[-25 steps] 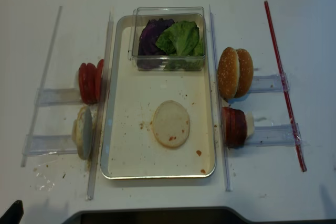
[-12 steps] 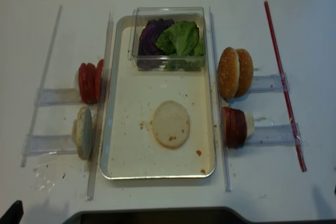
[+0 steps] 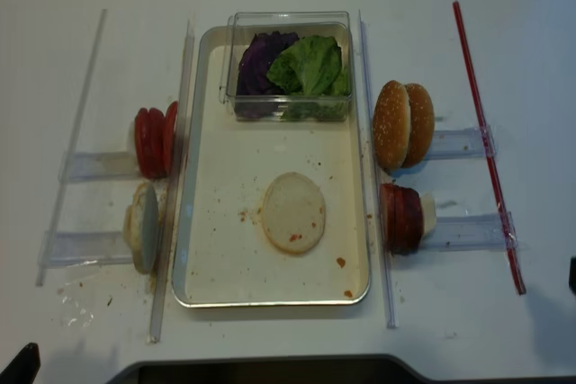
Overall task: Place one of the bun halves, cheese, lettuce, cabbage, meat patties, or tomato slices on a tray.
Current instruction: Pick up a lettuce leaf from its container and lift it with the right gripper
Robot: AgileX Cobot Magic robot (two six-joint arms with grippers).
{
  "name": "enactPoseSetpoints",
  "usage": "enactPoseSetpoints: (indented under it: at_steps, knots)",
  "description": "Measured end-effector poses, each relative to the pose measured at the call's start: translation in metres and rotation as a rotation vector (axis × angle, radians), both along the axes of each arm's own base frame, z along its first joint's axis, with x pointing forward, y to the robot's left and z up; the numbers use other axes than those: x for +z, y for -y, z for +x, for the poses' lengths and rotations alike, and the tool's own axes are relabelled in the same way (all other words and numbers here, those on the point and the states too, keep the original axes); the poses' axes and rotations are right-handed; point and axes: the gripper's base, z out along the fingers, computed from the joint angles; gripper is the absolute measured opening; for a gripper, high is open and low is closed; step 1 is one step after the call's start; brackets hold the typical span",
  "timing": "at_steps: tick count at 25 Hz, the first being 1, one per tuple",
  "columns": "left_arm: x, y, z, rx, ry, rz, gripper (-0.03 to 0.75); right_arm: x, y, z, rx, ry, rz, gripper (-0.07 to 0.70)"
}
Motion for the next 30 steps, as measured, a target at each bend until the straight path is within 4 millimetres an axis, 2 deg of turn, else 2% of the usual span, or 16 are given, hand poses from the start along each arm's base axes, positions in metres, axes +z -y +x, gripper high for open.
enactPoseSetpoints:
  at_steps: [5,12,15,26,30]
  knots:
    - [0.0,0.0,0.0,0.0,0.0,0.0,0.295,0.025,0.0,0.029,0.022,-0.067,-0.01,0.696]
    - [0.0,0.0,0.0,0.0,0.0,0.0,0.288,0.041,0.0,0.051,0.067,-0.04,-0.038,0.696]
    - [0.0,0.0,0.0,0.0,0.0,0.0,0.288,0.046,-0.001,0.062,0.078,-0.095,-0.035,0.696]
    - [0.0,0.0,0.0,0.0,0.0,0.0,0.287,0.073,-0.002,0.157,0.052,-0.209,0.029,0.696]
    - [0.0,0.0,0.0,0.0,0.0,0.0,0.287,0.076,0.001,0.189,0.03,-0.229,0.024,0.696]
